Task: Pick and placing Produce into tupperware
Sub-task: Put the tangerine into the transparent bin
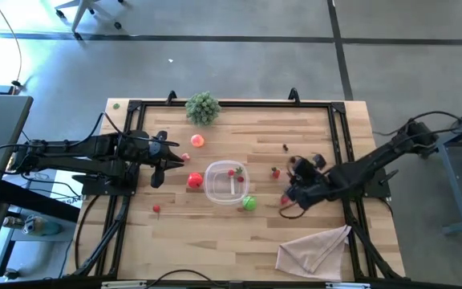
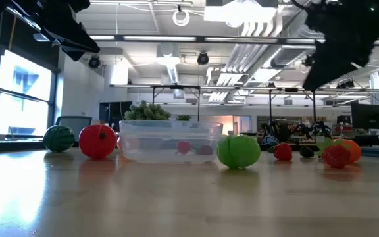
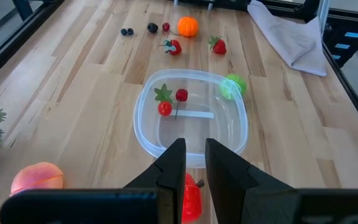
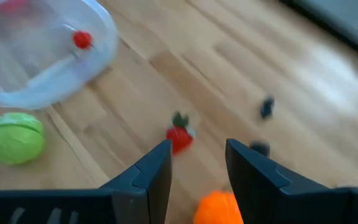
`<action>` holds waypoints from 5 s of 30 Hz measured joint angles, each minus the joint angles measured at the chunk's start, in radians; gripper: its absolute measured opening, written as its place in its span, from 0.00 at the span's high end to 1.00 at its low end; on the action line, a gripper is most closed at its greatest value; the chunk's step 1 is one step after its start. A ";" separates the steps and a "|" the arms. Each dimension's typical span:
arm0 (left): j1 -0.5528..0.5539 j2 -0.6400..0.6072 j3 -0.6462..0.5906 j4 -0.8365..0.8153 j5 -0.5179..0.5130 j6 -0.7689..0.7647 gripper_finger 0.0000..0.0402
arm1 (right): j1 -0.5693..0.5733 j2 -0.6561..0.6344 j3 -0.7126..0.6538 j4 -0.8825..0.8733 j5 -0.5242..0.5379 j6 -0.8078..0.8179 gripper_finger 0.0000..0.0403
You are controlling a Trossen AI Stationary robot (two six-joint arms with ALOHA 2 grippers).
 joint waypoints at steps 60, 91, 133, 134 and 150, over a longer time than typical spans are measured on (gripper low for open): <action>0.000 0.000 0.000 0.000 0.000 0.000 0.87 | -0.003 -0.020 -0.355 0.304 -0.205 0.384 0.34; 0.000 0.000 0.000 0.000 0.000 0.000 0.87 | -0.092 0.087 -0.356 0.423 -0.233 0.198 0.34; 0.000 0.000 0.000 0.000 0.000 0.000 0.87 | -0.088 0.089 -0.185 0.473 -0.157 -0.108 0.42; 0.000 0.000 0.000 0.000 0.000 0.000 0.87 | -0.088 0.089 -0.156 0.474 -0.151 -0.150 0.42; 0.000 0.000 0.000 0.000 0.000 0.000 0.87 | -0.090 0.088 0.298 0.644 -0.063 -0.970 0.42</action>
